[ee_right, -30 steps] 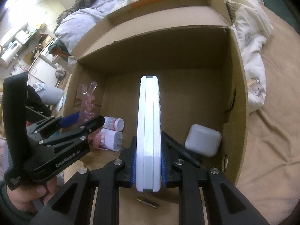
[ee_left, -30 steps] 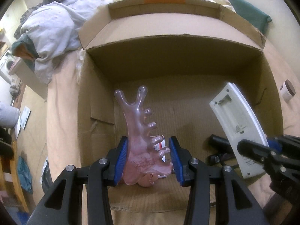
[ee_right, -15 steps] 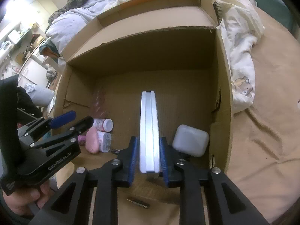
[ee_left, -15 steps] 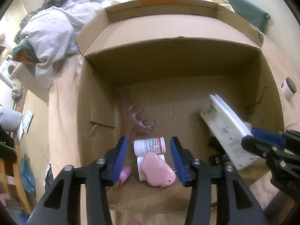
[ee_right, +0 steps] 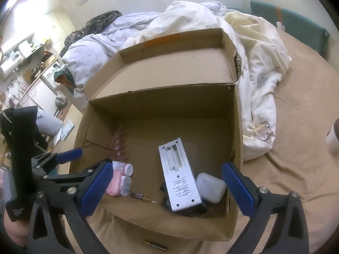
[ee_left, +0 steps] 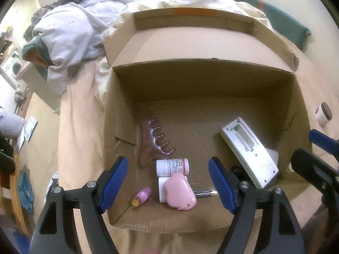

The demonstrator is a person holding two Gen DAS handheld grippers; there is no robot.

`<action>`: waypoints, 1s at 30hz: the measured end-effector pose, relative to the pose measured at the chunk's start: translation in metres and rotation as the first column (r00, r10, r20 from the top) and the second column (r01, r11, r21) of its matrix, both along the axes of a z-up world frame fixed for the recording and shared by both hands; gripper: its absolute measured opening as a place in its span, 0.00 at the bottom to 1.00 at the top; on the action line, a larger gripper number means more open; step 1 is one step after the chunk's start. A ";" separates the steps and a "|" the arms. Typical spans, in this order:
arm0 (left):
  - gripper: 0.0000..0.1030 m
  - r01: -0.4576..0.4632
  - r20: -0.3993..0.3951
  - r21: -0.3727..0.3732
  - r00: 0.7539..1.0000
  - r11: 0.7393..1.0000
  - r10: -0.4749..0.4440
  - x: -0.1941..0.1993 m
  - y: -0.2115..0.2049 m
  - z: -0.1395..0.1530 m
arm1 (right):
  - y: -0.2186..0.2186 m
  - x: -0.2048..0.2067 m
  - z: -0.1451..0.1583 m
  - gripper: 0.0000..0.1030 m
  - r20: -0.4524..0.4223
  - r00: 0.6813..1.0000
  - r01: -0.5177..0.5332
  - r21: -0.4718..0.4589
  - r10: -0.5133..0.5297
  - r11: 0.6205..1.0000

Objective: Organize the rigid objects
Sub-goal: 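Lower and release the comb and power strip into the box, then withdraw both tools from the box toward the items beside it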

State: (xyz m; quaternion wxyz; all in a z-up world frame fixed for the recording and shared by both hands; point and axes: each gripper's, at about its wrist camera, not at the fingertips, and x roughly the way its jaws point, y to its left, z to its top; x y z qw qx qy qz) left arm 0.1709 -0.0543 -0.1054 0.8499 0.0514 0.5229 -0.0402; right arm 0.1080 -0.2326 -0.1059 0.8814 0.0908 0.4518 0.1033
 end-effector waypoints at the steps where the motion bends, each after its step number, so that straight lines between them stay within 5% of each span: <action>1: 0.74 -0.003 0.001 0.001 1.000 1.000 0.003 0.000 0.001 0.000 | -0.001 -0.001 0.000 1.00 0.000 1.000 0.002 0.000 -0.002 1.000; 21: 0.74 -0.025 0.040 0.002 0.999 1.000 0.025 -0.046 0.009 0.029 | -0.032 -0.032 0.034 1.00 0.107 0.989 0.087 0.169 -0.106 0.982; 30: 0.74 -0.044 -0.014 -0.015 0.999 0.999 0.044 -0.082 0.013 0.007 | -0.056 -0.052 0.034 1.00 0.067 0.987 0.125 0.223 -0.144 0.967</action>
